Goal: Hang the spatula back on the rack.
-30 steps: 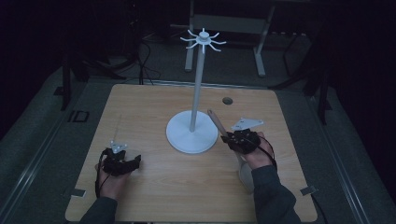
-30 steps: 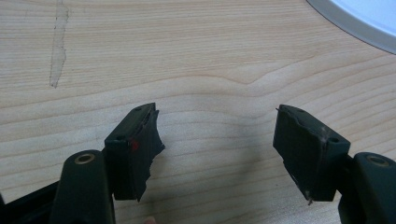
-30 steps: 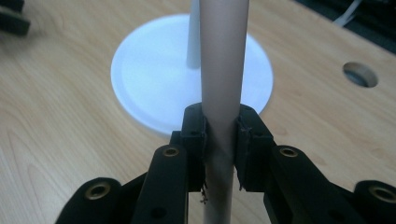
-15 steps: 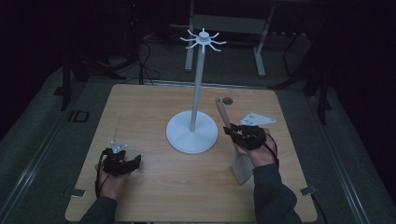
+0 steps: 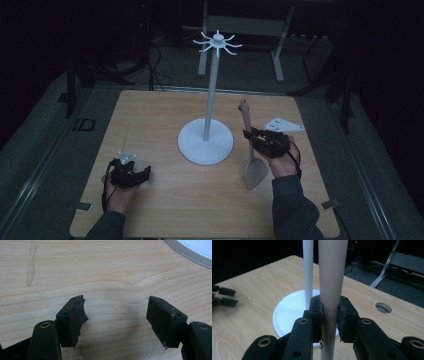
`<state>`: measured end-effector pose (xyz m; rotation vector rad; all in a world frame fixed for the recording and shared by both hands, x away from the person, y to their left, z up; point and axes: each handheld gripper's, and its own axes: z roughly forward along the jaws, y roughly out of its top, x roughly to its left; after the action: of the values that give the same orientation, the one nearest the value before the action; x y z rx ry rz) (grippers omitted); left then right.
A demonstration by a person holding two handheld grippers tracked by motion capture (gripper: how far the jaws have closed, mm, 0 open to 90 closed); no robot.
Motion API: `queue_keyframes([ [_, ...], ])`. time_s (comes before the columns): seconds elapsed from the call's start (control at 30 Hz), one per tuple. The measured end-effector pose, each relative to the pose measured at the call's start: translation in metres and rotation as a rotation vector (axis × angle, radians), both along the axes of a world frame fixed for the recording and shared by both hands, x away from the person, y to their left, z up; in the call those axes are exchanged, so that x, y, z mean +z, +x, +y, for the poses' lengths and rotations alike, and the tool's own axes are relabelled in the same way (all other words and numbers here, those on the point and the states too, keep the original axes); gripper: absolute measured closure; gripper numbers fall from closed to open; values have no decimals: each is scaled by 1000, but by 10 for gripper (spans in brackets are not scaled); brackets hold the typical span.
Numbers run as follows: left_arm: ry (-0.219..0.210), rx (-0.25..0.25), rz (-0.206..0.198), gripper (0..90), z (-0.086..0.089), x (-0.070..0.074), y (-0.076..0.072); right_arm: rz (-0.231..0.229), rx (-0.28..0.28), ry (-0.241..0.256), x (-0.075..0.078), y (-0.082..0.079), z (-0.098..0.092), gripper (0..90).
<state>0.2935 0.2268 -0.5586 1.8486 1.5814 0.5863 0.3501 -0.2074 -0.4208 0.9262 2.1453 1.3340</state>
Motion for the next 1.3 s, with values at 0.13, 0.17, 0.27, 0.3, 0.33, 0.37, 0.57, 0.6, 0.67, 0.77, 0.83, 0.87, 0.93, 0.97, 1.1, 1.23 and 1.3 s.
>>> queue_keyframes([
  [0.13, 0, 0, 1, 314, 0, 0, 0, -12, -3, 20, 3, -1, 1, 756],
  [0.17, -1, 0, 2, 314, 0, 0, 0, -16, -2, 24, 4, -1, 1, 756],
  [0.27, -2, 1, 1, 314, 0, 0, 0, -23, 1, 32, 6, -2, 2, 756],
  [0.3, -3, 1, 1, 314, 0, 0, 0, -26, 3, 34, 6, -3, 2, 756],
  [0.33, -4, 1, 1, 314, 0, 0, 0, -26, 4, 36, 7, -3, 3, 756],
  [0.37, -4, 2, 1, 314, 0, 0, 0, -28, 4, 36, 8, -3, 3, 756],
  [0.57, -3, 2, 3, 314, 0, 0, 0, -41, 10, 50, 12, -4, 5, 756],
  [0.6, -3, 2, 3, 314, 0, 0, 0, -41, 10, 53, 12, -5, 6, 756],
  [0.67, -4, 2, 3, 314, 0, 0, 0, -43, 11, 55, 13, -5, 6, 756],
  [0.77, -6, 3, 2, 314, 0, 0, 0, -46, 12, 55, 14, -4, 8, 756],
  [0.83, -6, 4, 1, 314, 0, 0, 0, -49, 10, 59, 14, -4, 9, 757],
  [0.87, -6, 4, 1, 314, 0, 0, 0, -49, 10, 59, 14, -4, 9, 757],
  [0.93, -10, 7, -1, 314, 0, 0, 0, -53, 9, 66, 15, -3, 10, 757],
  [0.97, -8, 5, 0, 314, 0, 0, 0, -54, 9, 68, 16, -3, 11, 756],
  [1.1, -8, 5, -1, 314, 1, 0, 0, -57, 14, 72, 18, -3, 13, 756],
  [1.23, -7, 5, -1, 314, 1, 0, 0, -68, 16, 76, 22, -3, 16, 756],
  [1.3, -6, 5, -2, 314, 1, 0, 0, -72, 18, 80, 23, -3, 16, 756],
])
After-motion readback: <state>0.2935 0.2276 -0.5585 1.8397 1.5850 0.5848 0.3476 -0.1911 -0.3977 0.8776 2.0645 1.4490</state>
